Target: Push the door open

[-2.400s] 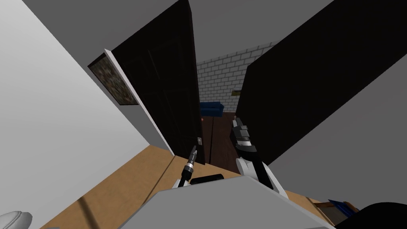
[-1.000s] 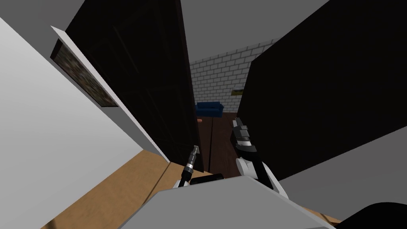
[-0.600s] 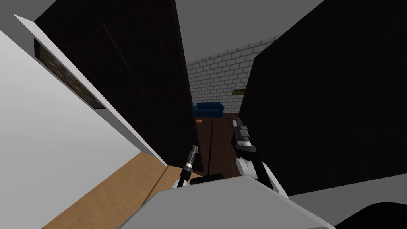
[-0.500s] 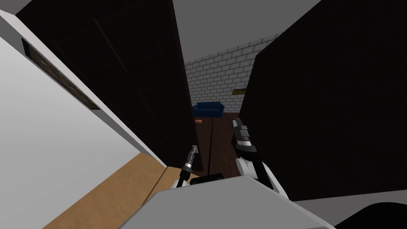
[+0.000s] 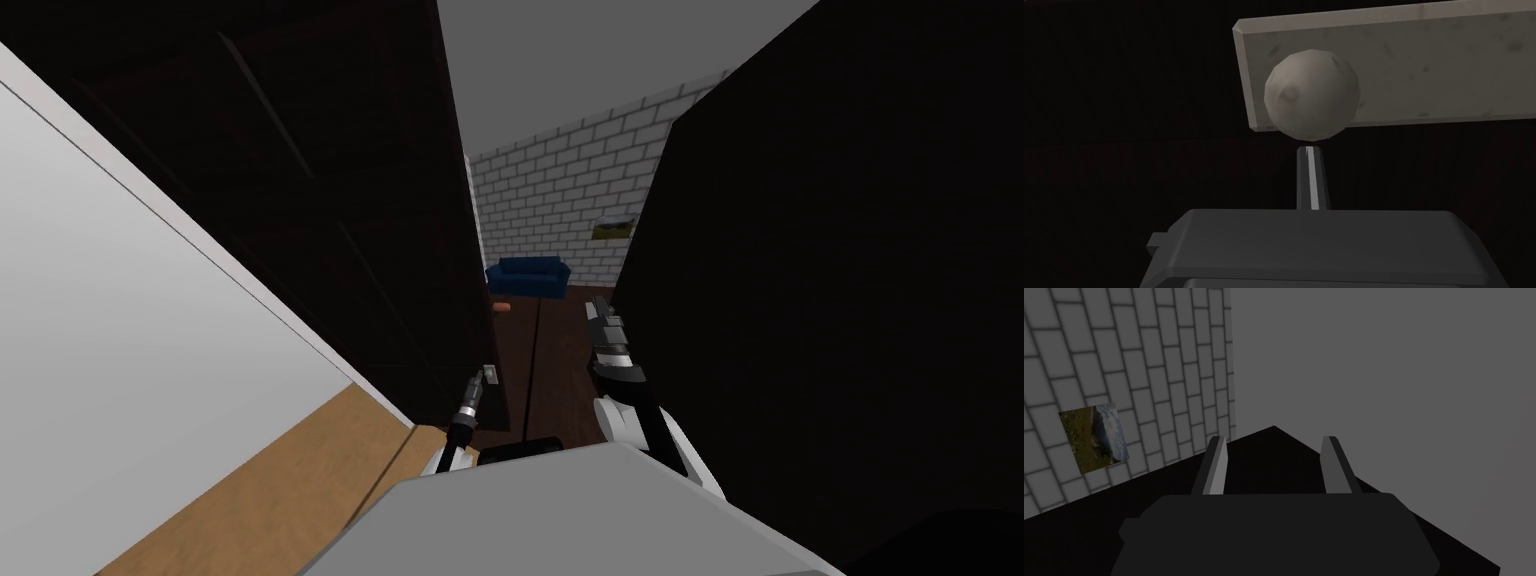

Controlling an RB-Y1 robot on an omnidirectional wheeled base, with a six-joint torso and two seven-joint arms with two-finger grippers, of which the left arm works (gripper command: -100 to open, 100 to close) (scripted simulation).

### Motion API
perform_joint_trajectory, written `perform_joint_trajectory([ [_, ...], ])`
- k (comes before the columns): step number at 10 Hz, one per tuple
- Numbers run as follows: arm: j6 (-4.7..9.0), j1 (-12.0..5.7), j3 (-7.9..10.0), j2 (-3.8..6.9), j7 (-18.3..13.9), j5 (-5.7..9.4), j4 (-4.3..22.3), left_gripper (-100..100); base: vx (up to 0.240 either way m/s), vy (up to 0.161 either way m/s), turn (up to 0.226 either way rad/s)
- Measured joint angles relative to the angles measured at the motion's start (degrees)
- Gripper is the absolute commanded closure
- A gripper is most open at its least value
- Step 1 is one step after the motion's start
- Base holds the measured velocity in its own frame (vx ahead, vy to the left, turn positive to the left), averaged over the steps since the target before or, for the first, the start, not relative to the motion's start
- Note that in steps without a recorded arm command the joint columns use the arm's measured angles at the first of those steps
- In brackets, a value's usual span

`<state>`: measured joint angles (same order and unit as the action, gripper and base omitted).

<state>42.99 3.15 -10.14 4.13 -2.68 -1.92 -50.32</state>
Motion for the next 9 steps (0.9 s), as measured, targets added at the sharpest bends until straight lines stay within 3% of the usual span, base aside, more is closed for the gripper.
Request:
perform_joint_trajectory([
  [4,-0.32,0.41,-0.23,-0.01,-0.2,0.11,-0.8,-100,-0.199,0.011,0.027],
  [7,-0.60,0.77,-0.47,-0.66,-0.5,0.25,-1.5,-100,-0.226,-0.039,0.041],
  [9,-0.79,1.08,-0.60,-0.99,-0.6,0.29,-1.9,-100,-0.006,-0.038,-0.011],
])
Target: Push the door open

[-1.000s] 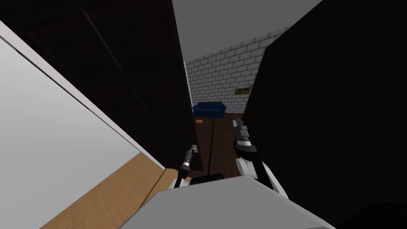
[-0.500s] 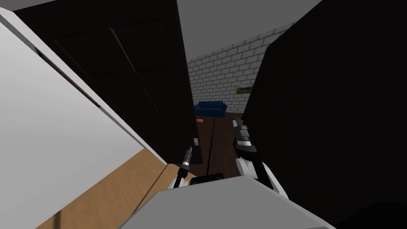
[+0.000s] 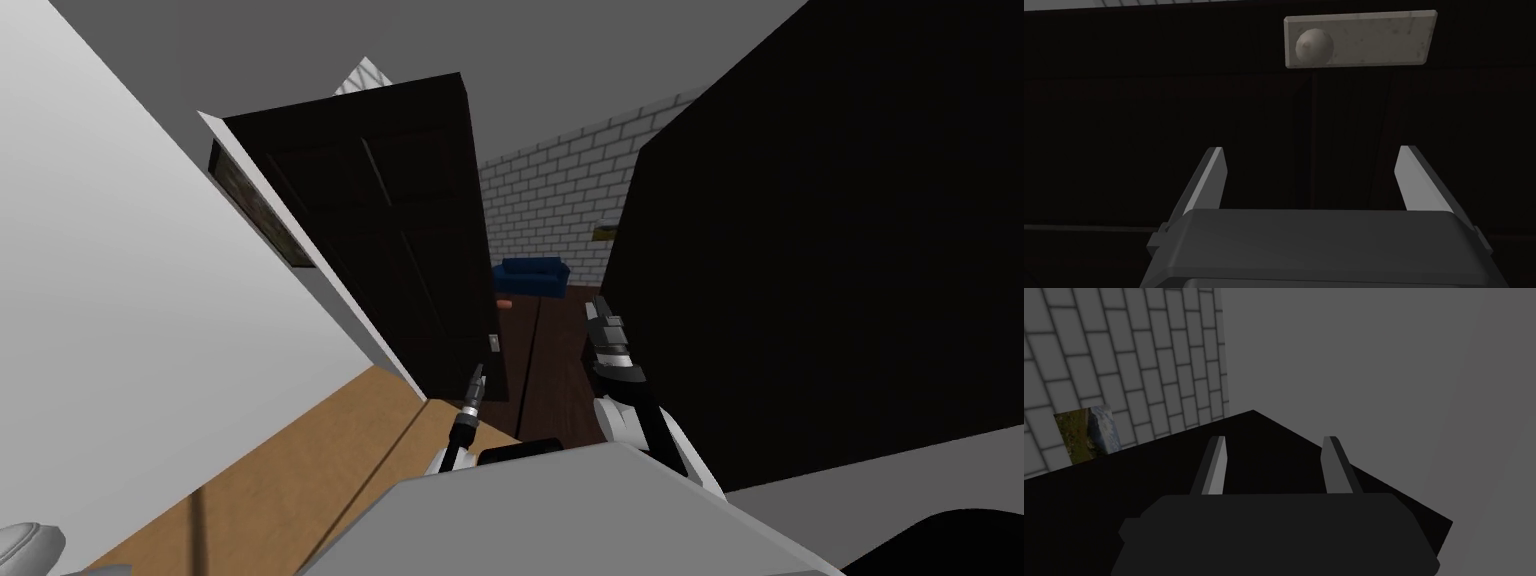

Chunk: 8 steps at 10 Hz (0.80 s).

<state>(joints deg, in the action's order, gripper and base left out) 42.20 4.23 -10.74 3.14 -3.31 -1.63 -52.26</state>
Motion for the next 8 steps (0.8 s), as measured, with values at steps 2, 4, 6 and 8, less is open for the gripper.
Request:
perform_joint_trajectory([
  [2,0.25,-0.01,0.16,0.26,0.1,0.06,0.2,-100,0.182,-0.012,-0.016],
  [4,0.57,-0.24,0.42,0.36,0.2,0.15,0.6,-100,0.215,-0.042,-0.027],
  [6,0.92,-0.39,0.71,0.35,0.4,0.26,0.9,-100,0.211,-0.071,-0.024],
  [8,1.32,-0.63,1.00,0.06,0.6,0.37,1.4,-100,0.217,-0.026,-0.032],
])
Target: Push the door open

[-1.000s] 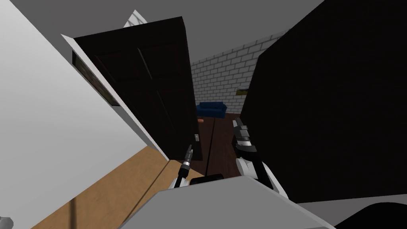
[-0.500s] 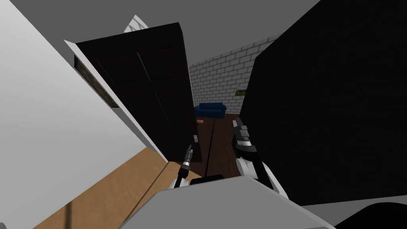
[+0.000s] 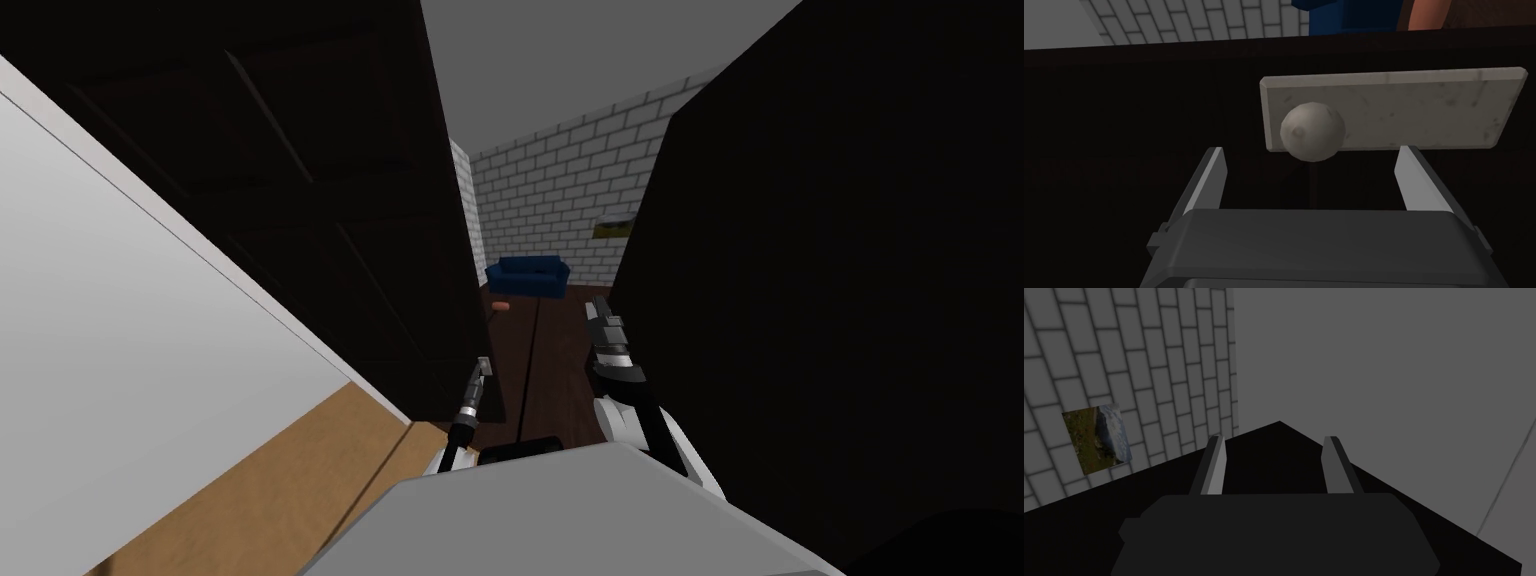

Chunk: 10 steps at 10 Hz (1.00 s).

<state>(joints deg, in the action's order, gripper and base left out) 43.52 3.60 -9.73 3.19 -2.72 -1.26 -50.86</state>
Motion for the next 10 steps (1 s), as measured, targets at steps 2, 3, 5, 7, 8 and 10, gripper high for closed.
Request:
perform_joint_trajectory([
  [2,0.37,-0.06,0.24,-0.46,0.2,0.09,0.3,-100,0.147,-0.026,0.000],
  [3,0.47,-0.01,0.22,-0.50,0.2,0.08,0.3,100,-0.017,0.002,-0.011],
  [5,0.35,-0.15,0.25,-0.46,0.2,0.08,0.3,100,-0.022,0.007,-0.009],
  [7,0.27,-0.09,0.20,-0.47,0.2,0.06,0.4,100,-0.009,0.001,0.003],
  [8,0.24,-0.03,0.19,-0.48,0.2,0.06,0.4,100,0.000,0.000,0.000],
  [10,-0.09,0.52,0.30,-0.37,0.3,0.12,0.2,100,0.125,-0.048,0.031],
])
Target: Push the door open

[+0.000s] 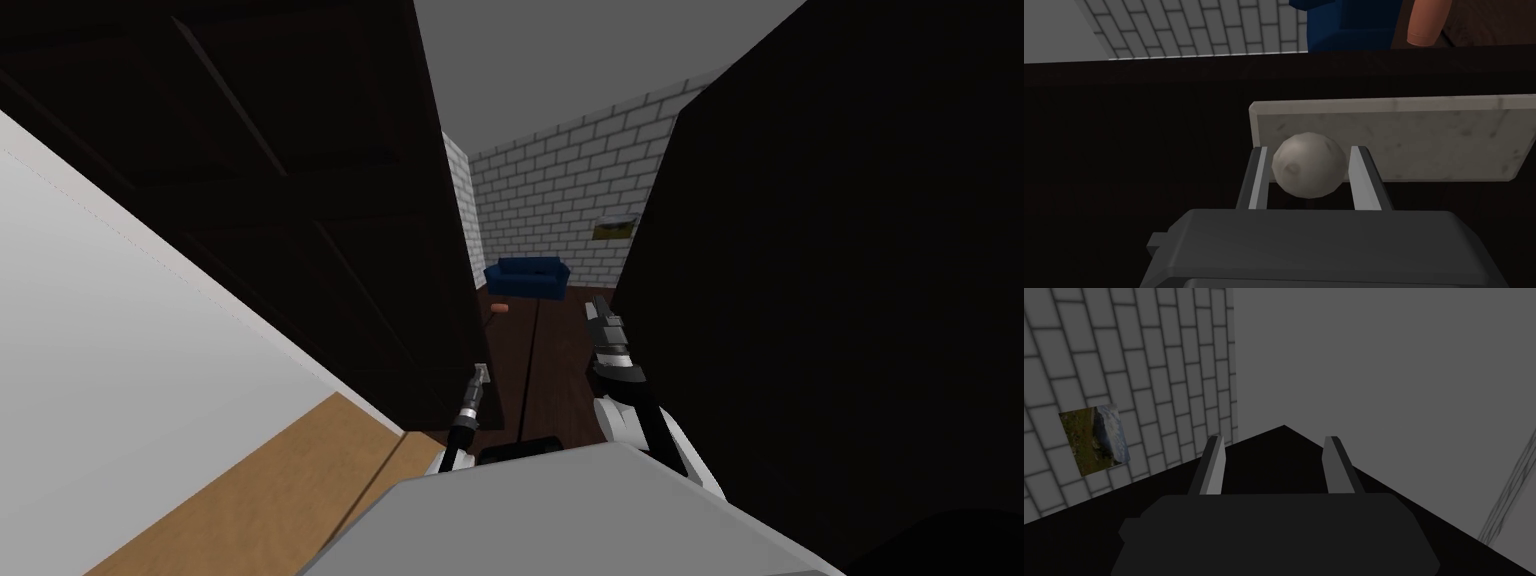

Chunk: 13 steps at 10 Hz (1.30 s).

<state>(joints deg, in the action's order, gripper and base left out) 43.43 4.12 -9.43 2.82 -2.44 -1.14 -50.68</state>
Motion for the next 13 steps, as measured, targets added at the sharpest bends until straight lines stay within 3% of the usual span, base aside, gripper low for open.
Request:
perform_joint_trajectory([
  [5,-0.60,-0.60,1.94,1.10,0.3,0.94,0.1,100,0.185,-0.065,0.046],
  [10,-0.11,-2.01,4.96,1.19,1.6,2.20,1.7,100,0.145,-0.062,0.056],
  [12,-0.41,-1.68,6.34,1.69,1.9,2.80,1.5,100,0.155,-0.050,0.112],
  [13,0.10,-2.47,7.43,1.87,2.2,3.27,2.8,-100,-0.061,-0.076,0.101],
])
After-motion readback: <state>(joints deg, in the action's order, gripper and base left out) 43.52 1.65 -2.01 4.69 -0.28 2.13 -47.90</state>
